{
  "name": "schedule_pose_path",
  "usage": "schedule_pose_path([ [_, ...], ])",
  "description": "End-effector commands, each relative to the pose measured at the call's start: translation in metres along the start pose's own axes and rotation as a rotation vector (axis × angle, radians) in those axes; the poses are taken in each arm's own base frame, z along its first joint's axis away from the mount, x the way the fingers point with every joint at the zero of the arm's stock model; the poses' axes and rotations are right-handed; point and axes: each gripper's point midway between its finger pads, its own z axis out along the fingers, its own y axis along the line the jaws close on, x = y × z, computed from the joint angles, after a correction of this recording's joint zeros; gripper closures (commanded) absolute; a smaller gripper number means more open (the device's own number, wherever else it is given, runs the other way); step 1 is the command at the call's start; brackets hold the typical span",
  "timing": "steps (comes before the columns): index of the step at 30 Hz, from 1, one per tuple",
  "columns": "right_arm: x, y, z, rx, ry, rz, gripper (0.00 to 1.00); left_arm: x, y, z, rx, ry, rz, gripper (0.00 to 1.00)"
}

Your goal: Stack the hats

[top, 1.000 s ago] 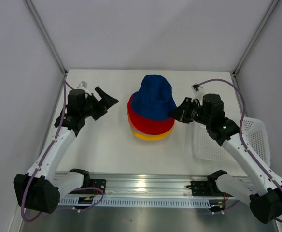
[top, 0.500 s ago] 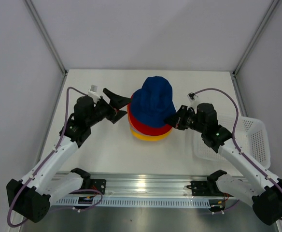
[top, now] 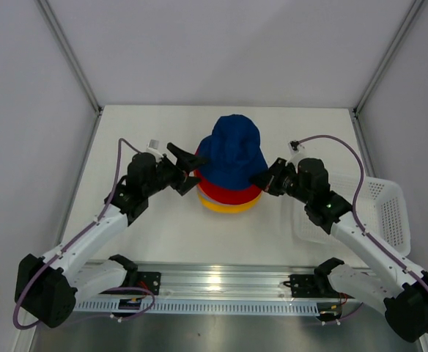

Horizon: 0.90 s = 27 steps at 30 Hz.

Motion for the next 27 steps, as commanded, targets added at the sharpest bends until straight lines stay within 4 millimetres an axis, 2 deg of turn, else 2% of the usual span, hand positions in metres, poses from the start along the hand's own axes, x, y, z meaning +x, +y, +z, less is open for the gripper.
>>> schedule_pose_path([
  [1, -0.016, 0.015, 0.002, -0.032, -0.045, -0.002, 1.0, -0.003, -0.008, 0.0, 0.06, -0.041, -0.005, 0.05],
  [4, -0.011, 0.013, 0.006, -0.034, -0.019, 0.008, 1.0, -0.003, -0.01, 0.007, 0.063, -0.026, -0.009, 0.07],
  [8, -0.007, 0.014, 0.009, -0.04, 0.004, 0.01, 1.0, 0.001, -0.021, 0.016, 0.111, -0.003, 0.003, 0.14],
  [11, -0.005, 0.011, 0.012, -0.031, 0.016, 0.01, 1.0, -0.002, -0.025, 0.022, 0.125, -0.01, 0.006, 0.31],
  [12, -0.004, 0.009, 0.012, -0.019, 0.022, 0.008, 1.0, -0.004, -0.024, 0.024, 0.121, -0.025, 0.003, 0.49],
  [13, -0.004, 0.006, 0.013, -0.004, 0.023, 0.006, 1.0, -0.005, -0.022, 0.025, 0.118, -0.033, 0.004, 0.59],
  [14, 0.0, 0.0, 0.012, 0.026, 0.04, 0.01, 0.95, -0.007, -0.023, 0.025, 0.127, -0.042, 0.006, 0.7],
  [15, -0.004, -0.006, 0.012, 0.059, 0.028, 0.016, 0.88, -0.007, -0.017, 0.026, 0.122, -0.049, 0.003, 0.92],
  [16, -0.012, -0.004, 0.01, 0.065, 0.015, 0.019, 0.71, -0.008, -0.016, 0.026, 0.117, -0.057, 0.005, 0.99],
  [17, -0.013, -0.008, 0.007, 0.091, 0.026, 0.031, 0.65, -0.01, -0.014, 0.026, 0.109, -0.067, 0.009, 0.99],
  [18, -0.024, -0.014, 0.003, 0.111, 0.009, 0.048, 0.58, -0.01, -0.012, 0.026, 0.095, -0.067, 0.017, 0.99],
  [19, -0.039, -0.009, -0.002, 0.109, -0.018, 0.053, 0.46, -0.01, -0.011, 0.026, 0.087, -0.066, 0.038, 0.99],
  [21, -0.053, -0.011, -0.015, 0.12, -0.026, 0.087, 0.4, -0.01, -0.013, 0.026, 0.077, -0.065, 0.065, 0.99],
  [22, -0.075, -0.018, -0.025, 0.138, -0.082, 0.109, 0.35, -0.009, -0.006, 0.026, 0.048, -0.059, 0.077, 0.99],
  [24, -0.087, -0.022, -0.037, 0.135, -0.101, 0.147, 0.32, -0.009, -0.002, 0.025, 0.04, -0.059, 0.089, 0.99],
  [25, -0.099, -0.031, -0.043, 0.153, -0.136, 0.171, 0.31, -0.008, -0.001, 0.025, 0.038, -0.058, 0.109, 0.99],
  [27, -0.101, -0.036, -0.044, 0.145, -0.145, 0.212, 0.31, -0.005, 0.0, 0.024, 0.042, -0.046, 0.136, 0.99],
])
